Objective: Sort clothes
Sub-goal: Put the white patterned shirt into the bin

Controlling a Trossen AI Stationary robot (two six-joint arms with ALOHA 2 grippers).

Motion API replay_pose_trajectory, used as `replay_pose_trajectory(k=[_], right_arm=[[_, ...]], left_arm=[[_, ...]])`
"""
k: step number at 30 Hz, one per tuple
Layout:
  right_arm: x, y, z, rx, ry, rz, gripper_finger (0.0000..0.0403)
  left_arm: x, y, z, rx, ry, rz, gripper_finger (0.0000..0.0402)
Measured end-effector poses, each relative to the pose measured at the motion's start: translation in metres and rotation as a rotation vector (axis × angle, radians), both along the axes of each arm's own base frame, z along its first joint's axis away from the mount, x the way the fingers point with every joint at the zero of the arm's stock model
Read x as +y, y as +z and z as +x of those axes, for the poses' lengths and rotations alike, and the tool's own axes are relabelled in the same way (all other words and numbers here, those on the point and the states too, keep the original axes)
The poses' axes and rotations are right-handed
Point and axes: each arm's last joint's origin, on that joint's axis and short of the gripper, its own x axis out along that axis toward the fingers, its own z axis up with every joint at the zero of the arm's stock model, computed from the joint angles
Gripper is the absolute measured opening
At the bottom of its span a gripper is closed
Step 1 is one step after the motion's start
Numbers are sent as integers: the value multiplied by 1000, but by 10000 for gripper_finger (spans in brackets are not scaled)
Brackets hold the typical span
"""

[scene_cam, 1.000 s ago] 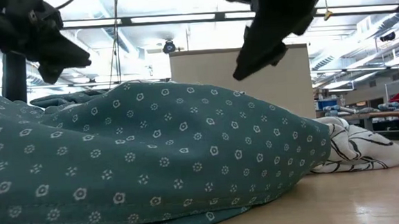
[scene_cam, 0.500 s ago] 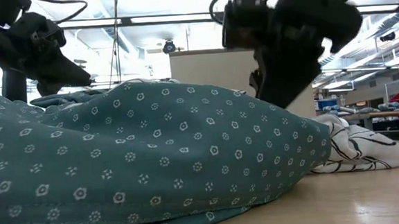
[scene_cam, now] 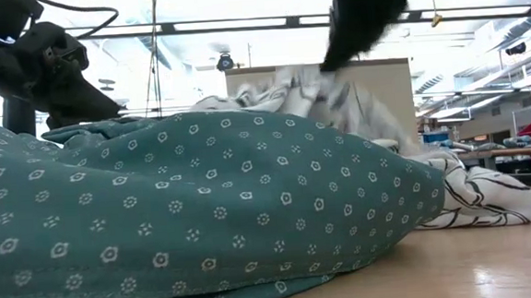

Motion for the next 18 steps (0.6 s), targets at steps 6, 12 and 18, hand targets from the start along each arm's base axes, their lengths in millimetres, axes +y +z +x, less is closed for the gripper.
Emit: replay_pose_trajectory(k=[6,12,18], right_arm=[[-6,69,-6,-180,0,-99,2],[-17,138,-8,-367,5,-245,1],[-47,205,-6,-531,-45,-382,1]], left_arm=[[0,1,0,-9,0,0,101],[0,5,2,-57,2,-9,101],[0,5,2,-37,-19,54,101]])
